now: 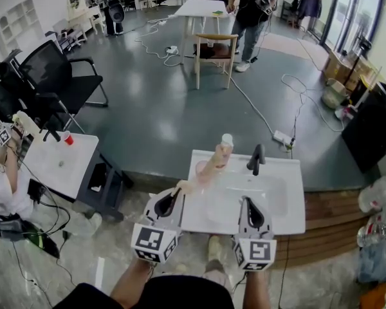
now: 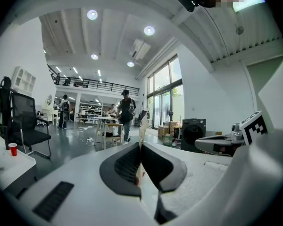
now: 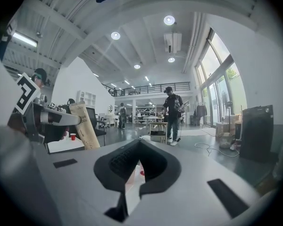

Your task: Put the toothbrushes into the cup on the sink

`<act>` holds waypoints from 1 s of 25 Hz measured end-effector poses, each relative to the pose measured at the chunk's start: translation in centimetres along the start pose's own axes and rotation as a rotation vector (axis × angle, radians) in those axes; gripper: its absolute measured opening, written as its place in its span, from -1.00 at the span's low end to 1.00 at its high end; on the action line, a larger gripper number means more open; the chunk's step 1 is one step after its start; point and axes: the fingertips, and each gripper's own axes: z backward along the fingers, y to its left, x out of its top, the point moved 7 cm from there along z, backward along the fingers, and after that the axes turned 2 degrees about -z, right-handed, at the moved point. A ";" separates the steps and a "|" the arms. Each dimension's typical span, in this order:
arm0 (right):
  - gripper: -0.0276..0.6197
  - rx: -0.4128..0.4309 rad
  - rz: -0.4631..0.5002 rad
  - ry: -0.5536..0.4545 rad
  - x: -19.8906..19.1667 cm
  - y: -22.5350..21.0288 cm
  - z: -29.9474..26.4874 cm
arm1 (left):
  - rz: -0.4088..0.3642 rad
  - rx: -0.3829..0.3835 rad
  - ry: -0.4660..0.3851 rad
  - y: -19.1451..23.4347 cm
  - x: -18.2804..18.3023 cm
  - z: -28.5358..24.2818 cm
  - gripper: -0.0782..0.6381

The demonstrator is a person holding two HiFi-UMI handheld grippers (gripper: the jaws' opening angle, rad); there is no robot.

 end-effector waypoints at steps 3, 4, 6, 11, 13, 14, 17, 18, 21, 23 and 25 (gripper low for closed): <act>-0.92 0.011 -0.003 -0.010 -0.2 -0.2 -0.4 | 0.001 0.003 -0.002 0.0 0.2 -0.4 -0.77; -0.92 0.013 -0.004 -0.009 -0.3 -0.3 -0.6 | 0.001 0.003 -0.002 0.0 0.1 -0.5 -0.77; -0.92 0.006 -0.007 -0.008 -0.2 -0.5 -0.8 | 0.001 0.006 -0.001 0.0 -0.1 -0.9 -0.77; -0.92 0.019 -0.015 0.000 -0.4 -0.8 -1.8 | -0.001 0.015 -0.011 0.5 0.6 -2.3 -0.77; -0.92 0.025 -0.019 0.005 -0.6 -1.0 -2.3 | -0.001 0.017 -0.016 0.6 0.7 -3.0 -0.77; -0.92 0.026 -0.021 0.007 -0.7 -1.1 -2.6 | -0.002 0.019 -0.017 0.7 0.7 -3.5 -0.77; -0.92 0.026 -0.026 0.034 -1.1 -1.7 -3.4 | -0.003 0.025 -0.018 0.9 0.4 -5.1 -0.77; -0.92 0.027 -0.028 0.046 -1.2 -1.9 -3.8 | -0.001 0.026 -0.018 1.1 0.4 -5.7 -0.77; -0.92 0.029 -0.038 0.047 -1.9 -2.5 -4.9 | 0.001 0.032 -0.007 1.6 0.0 -7.3 -0.77; -0.92 0.022 -0.038 0.076 -2.1 -2.9 -5.5 | 0.004 0.037 0.003 1.9 -0.5 -8.4 -0.77; -0.92 0.020 -0.045 0.093 -2.6 -3.4 -6.3 | 0.009 0.042 0.015 2.2 -1.2 -9.5 -0.77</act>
